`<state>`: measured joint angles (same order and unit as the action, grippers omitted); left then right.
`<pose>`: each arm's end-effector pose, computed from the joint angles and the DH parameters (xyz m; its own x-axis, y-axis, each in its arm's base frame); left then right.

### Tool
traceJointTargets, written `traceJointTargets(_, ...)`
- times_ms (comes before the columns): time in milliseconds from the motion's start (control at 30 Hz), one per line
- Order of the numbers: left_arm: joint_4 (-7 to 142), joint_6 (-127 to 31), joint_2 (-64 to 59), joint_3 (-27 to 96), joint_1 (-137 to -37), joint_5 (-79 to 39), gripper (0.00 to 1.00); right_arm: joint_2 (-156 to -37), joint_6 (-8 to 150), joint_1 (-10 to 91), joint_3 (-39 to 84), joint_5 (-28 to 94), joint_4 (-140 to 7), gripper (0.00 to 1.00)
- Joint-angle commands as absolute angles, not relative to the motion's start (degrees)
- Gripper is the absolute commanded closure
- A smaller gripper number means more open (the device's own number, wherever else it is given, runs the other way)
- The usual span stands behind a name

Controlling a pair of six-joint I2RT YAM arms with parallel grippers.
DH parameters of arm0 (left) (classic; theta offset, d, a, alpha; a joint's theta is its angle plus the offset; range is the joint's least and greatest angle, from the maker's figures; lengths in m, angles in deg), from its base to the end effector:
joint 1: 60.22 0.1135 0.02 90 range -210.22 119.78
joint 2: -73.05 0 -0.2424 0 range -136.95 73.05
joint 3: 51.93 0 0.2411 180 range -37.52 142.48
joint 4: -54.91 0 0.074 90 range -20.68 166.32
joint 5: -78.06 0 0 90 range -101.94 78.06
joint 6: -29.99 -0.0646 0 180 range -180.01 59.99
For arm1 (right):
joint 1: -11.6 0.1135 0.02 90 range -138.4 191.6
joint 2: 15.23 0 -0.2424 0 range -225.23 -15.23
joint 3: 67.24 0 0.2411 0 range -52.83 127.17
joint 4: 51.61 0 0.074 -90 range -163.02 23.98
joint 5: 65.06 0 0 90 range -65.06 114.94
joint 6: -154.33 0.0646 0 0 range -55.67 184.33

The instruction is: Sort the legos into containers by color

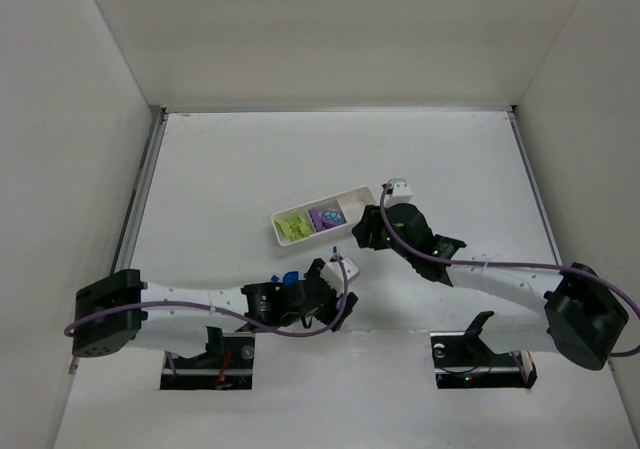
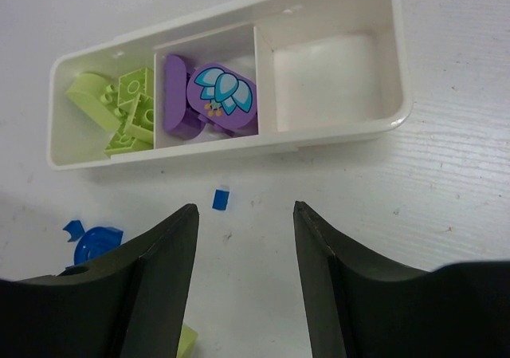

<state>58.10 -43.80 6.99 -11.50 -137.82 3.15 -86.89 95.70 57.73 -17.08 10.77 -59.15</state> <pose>0.0719 -0.2489 0.1650 -0.3490 0.3320 -0.8763 0.8296 0.5444 -0.1241 0.2107 0.1963 0.1889 -0.5739 0.1313 -0.8083 -0.2950 0.8876 0.3537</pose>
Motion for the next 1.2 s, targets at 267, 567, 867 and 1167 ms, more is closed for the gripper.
traceJointTargets(267,64.0,-47.5,-0.5,-4.0,-139.3,7.7,0.27,-82.6,95.9,55.7,-18.6,13.0,-55.8,0.42)
traceJointTargets(567,69.2,-48.1,-1.2,-2.0,-139.6,8.4,0.27,-81.2,95.5,55.1,-18.8,13.0,-56.2,0.42)
traceJointTargets(867,72.2,-48.9,-8.2,1.2,-139.7,8.4,0.32,-81.0,95.4,55.1,-18.7,13.0,-56.4,0.42)
traceJointTargets(1167,71.5,-50.7,-5.9,1.9,-139.8,10.3,0.60,-82.6,95.7,55.2,-18.6,13.9,-55.4,0.42)
